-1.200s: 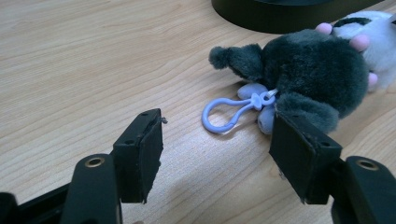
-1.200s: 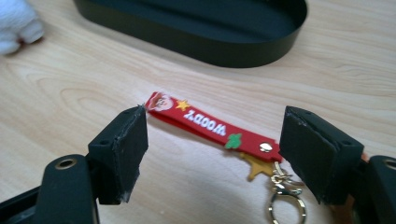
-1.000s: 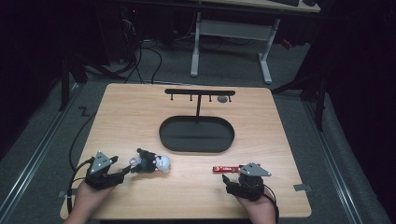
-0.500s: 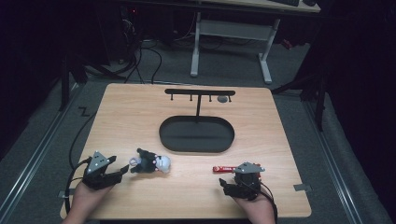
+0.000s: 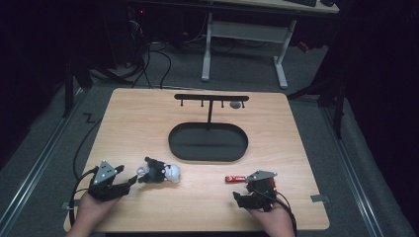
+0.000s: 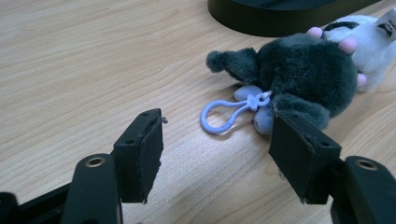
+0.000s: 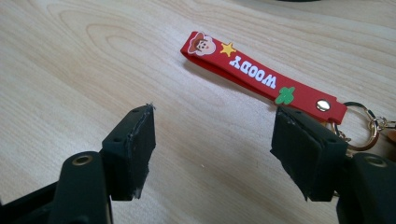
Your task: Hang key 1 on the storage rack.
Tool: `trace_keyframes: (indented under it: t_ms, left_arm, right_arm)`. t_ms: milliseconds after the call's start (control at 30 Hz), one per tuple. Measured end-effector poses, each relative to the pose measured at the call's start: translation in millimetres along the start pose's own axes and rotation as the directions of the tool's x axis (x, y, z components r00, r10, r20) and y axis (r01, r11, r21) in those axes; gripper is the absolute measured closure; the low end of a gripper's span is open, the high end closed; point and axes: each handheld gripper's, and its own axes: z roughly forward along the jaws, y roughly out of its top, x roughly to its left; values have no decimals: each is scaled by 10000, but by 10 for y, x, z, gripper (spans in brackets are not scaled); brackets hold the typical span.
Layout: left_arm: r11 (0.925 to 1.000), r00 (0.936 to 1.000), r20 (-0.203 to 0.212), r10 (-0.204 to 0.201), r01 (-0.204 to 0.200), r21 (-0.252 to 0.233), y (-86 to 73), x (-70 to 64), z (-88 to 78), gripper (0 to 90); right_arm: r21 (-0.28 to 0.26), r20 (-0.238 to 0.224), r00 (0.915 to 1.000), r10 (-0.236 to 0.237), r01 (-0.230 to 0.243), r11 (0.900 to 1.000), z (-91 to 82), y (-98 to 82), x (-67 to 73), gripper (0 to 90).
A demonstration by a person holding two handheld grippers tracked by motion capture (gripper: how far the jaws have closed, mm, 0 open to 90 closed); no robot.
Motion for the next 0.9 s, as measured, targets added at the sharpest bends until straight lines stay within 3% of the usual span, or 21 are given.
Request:
trace_keyframes:
  t_ms: [200, 333, 900]
  left_arm:
    - [10000, 10000, -29, 22, -22, 29, -3, 1, 4, 352]
    - [10000, 10000, -32, 10, -9, 54, -6, 1, 14, 353]
    - [9997, 9999, 32, 130, -131, 204, -11, -5, 24, 353]
  right_arm:
    - [554, -136, 9998, -140, 147, 9984, -21, 30, -3, 309]
    - [926, -350, 9994, 13, 20, 9957, -28, 32, -24, 313]
    - [1954, -115, 9994, 314, -285, 9803, -175, -31, -179, 313]
